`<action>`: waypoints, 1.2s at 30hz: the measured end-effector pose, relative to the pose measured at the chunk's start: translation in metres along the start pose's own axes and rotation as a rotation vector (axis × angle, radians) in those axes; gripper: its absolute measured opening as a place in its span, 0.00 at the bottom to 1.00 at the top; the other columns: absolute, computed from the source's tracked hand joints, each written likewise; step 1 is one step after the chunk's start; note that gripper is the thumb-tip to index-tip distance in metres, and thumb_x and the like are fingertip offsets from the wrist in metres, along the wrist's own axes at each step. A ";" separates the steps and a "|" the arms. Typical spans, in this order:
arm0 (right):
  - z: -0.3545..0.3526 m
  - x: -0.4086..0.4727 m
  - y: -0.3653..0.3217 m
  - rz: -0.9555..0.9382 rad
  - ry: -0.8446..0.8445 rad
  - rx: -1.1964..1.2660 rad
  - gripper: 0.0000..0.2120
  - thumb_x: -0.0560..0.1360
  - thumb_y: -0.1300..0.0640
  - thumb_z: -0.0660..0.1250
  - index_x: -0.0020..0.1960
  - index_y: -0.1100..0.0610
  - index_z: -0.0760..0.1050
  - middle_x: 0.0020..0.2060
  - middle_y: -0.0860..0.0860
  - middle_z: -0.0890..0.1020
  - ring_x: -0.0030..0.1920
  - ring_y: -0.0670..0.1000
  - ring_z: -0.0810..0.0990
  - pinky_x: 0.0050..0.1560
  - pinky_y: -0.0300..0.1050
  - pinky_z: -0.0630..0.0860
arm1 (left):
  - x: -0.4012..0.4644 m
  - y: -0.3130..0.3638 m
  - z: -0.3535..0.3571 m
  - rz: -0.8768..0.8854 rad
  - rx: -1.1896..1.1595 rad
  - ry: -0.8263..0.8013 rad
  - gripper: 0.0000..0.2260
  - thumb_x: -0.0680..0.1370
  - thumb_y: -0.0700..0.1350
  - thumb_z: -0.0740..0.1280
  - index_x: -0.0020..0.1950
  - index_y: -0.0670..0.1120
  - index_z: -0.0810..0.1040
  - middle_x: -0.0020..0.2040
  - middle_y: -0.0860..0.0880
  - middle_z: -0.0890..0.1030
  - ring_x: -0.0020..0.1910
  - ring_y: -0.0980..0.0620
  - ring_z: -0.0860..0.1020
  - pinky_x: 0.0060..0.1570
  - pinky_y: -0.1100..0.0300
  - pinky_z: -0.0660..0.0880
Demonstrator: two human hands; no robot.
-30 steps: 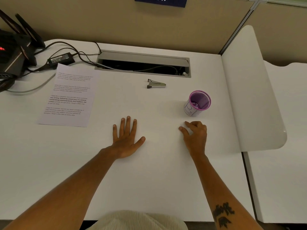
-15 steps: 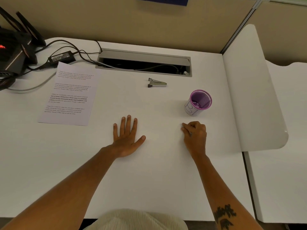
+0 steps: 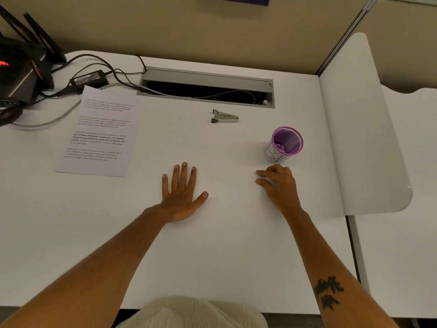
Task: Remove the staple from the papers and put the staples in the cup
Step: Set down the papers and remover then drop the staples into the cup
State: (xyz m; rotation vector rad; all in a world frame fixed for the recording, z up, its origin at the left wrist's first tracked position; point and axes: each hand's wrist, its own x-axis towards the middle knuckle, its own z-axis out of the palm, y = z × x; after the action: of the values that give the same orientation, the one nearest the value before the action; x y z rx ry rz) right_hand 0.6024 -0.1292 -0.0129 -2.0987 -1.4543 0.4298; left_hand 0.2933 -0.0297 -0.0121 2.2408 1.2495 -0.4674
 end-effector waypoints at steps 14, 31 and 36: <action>0.000 0.001 0.000 -0.080 0.061 -0.074 0.03 0.73 0.59 0.78 0.47 0.56 0.89 0.44 0.51 0.85 0.45 0.54 0.78 0.46 0.45 0.74 | -0.001 0.001 0.000 0.001 -0.008 -0.005 0.50 0.63 0.78 0.24 0.80 0.52 0.24 0.79 0.47 0.22 0.78 0.46 0.22 0.75 0.39 0.26; -0.004 -0.005 -0.018 0.038 0.077 -0.007 0.06 0.80 0.66 0.67 0.48 0.60 0.82 0.45 0.54 0.83 0.48 0.56 0.77 0.51 0.44 0.74 | -0.004 0.004 -0.003 -0.006 0.006 -0.013 0.39 0.82 0.68 0.44 0.81 0.50 0.26 0.80 0.46 0.23 0.79 0.45 0.24 0.76 0.39 0.27; -0.053 0.017 -0.037 -0.059 0.330 0.018 0.04 0.77 0.67 0.71 0.46 0.61 0.81 0.42 0.54 0.82 0.44 0.50 0.74 0.48 0.25 0.65 | -0.003 0.003 -0.004 -0.008 -0.002 -0.021 0.39 0.82 0.68 0.44 0.81 0.50 0.26 0.80 0.46 0.23 0.79 0.45 0.24 0.76 0.39 0.27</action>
State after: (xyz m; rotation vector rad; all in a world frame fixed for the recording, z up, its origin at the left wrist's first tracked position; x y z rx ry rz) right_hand 0.6096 -0.1174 0.0520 -1.9935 -1.3083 0.0676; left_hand 0.2946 -0.0307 -0.0061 2.2248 1.2482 -0.4911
